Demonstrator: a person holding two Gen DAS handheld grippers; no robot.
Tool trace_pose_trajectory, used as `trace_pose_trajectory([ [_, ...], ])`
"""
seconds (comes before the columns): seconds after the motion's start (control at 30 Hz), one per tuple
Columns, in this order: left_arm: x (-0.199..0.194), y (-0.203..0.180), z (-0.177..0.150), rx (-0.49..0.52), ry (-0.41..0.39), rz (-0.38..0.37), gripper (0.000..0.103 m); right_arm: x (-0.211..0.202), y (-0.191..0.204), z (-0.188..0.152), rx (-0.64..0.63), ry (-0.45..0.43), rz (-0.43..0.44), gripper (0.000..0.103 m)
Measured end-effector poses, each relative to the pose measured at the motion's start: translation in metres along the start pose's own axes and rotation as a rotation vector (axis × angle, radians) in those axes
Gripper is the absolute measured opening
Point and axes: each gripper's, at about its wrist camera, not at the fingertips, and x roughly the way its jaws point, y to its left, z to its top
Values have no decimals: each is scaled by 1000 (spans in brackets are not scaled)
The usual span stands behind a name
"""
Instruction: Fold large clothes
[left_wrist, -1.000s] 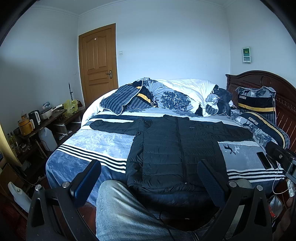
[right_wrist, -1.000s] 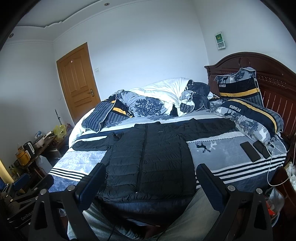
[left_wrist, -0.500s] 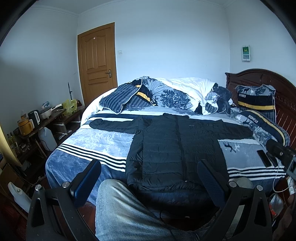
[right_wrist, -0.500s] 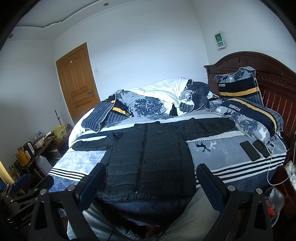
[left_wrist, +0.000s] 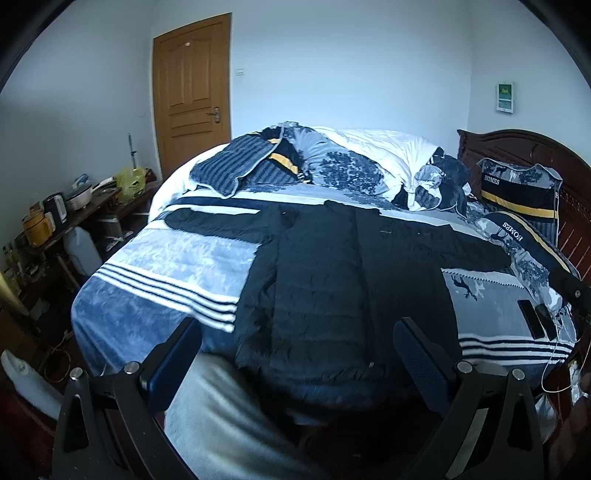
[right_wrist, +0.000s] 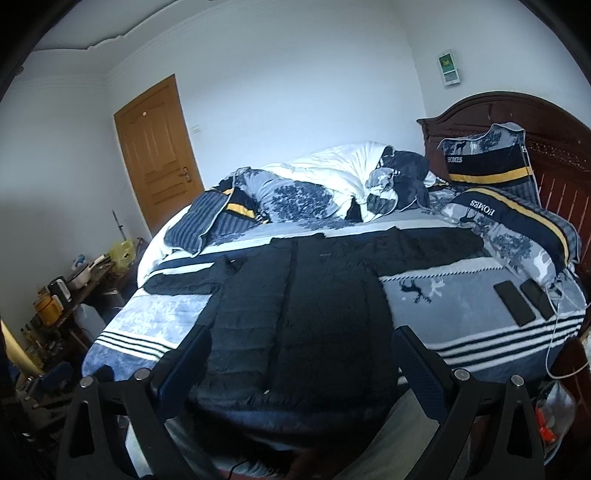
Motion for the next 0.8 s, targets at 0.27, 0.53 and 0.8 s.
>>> trace_pose_trajectory([
  [0.27, 116, -79, 46, 75, 130, -104, 103, 114, -104, 38, 170, 138, 26, 100],
  [0.53, 225, -186, 83, 137, 197, -228, 103, 225, -262, 102, 348, 150, -15, 100],
  [0.8, 322, -248, 72, 85, 293, -330, 103, 414, -457, 108, 647, 323, -85, 80],
])
